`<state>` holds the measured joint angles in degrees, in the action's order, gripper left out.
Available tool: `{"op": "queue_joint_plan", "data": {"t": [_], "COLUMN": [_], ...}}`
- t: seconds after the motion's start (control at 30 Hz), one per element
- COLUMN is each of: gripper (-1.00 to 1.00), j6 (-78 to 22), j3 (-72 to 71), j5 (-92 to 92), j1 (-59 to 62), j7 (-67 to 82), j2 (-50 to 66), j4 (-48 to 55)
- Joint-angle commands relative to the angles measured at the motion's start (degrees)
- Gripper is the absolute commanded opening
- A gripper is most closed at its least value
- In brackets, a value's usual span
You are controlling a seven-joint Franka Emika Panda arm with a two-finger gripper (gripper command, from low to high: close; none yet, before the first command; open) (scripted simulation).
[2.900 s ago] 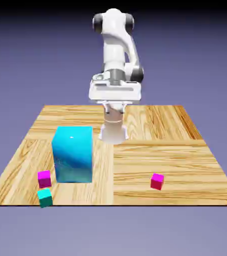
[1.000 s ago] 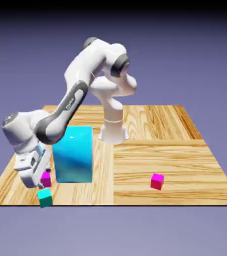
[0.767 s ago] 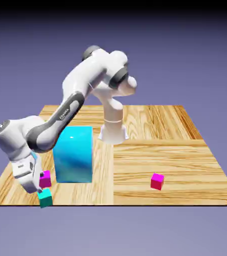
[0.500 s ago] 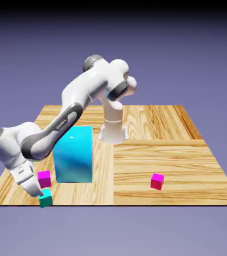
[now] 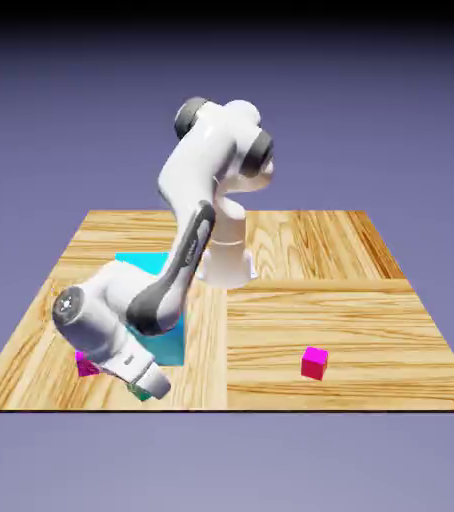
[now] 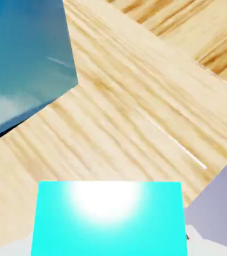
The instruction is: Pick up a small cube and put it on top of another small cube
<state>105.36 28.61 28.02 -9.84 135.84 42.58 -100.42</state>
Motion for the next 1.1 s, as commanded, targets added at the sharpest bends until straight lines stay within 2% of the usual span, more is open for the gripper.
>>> {"op": "queue_joint_plan", "data": {"t": [0.0, 0.6, 0.67, 0.93, 0.97, 1.07], "gripper": [-1.0, -1.0, -1.0, -1.0, 1.0, 1.0], "j6": [0.7, 12.7, 12.8, 20.0, 20.0, 18.1], "j3": [-2.1, -39.5, -39.7, -53.5, -53.5, -49.7], "j5": [-2.0, -40.0, -40.3, -51.0, -51.0, -48.1], "j1": [-0.4, -7.7, -7.7, 7.5, 7.5, 3.4], "j7": [0.6, 10.8, 10.9, 3.3, 3.3, 5.4], "j2": [-1.3, -24.4, -24.6, -16.8, -16.8, -18.9], "j4": [-1.2, -21.9, -22.1, -25.3, -25.3, -24.4]}}
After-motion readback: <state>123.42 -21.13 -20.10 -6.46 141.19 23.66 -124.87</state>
